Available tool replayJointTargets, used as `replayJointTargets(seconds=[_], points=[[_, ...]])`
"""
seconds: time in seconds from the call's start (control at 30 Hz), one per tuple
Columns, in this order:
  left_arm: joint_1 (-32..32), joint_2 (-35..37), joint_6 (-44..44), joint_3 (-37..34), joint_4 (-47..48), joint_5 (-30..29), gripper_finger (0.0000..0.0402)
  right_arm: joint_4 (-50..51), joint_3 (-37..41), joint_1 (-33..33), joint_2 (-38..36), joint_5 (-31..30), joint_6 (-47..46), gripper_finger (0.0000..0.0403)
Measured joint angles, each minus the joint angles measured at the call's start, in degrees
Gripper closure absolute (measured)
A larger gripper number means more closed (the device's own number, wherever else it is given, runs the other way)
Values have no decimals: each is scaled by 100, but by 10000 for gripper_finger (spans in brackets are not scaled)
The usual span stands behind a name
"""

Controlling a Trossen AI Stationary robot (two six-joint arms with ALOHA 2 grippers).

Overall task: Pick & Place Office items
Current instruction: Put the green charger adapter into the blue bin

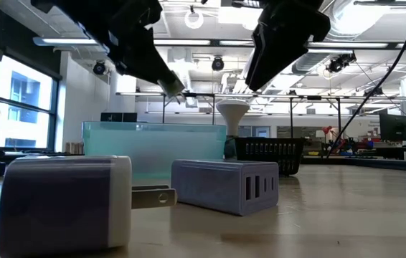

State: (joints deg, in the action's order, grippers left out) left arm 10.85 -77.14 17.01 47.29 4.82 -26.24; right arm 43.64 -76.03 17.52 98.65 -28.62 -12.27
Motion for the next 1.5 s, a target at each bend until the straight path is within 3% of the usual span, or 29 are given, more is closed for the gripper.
replayJointTargets(seconds=[0.13, 0.27, 0.37, 1.5], points=[[-158, 64, -601, 0, -30, 158, 264, -15, 0, 0, 0, 1, 0, 163], [-186, 116, -1844, 0, -6, 1099, 272, -40, 0, 0, 0, 2, 1, 163], [-185, 125, -2305, 0, -185, 1271, 281, -112, 0, 0, 0, 5, 2, 163], [-354, 159, -2317, 0, -402, 1570, 281, -188, 0, -2, 0, 22, 5, 163]])
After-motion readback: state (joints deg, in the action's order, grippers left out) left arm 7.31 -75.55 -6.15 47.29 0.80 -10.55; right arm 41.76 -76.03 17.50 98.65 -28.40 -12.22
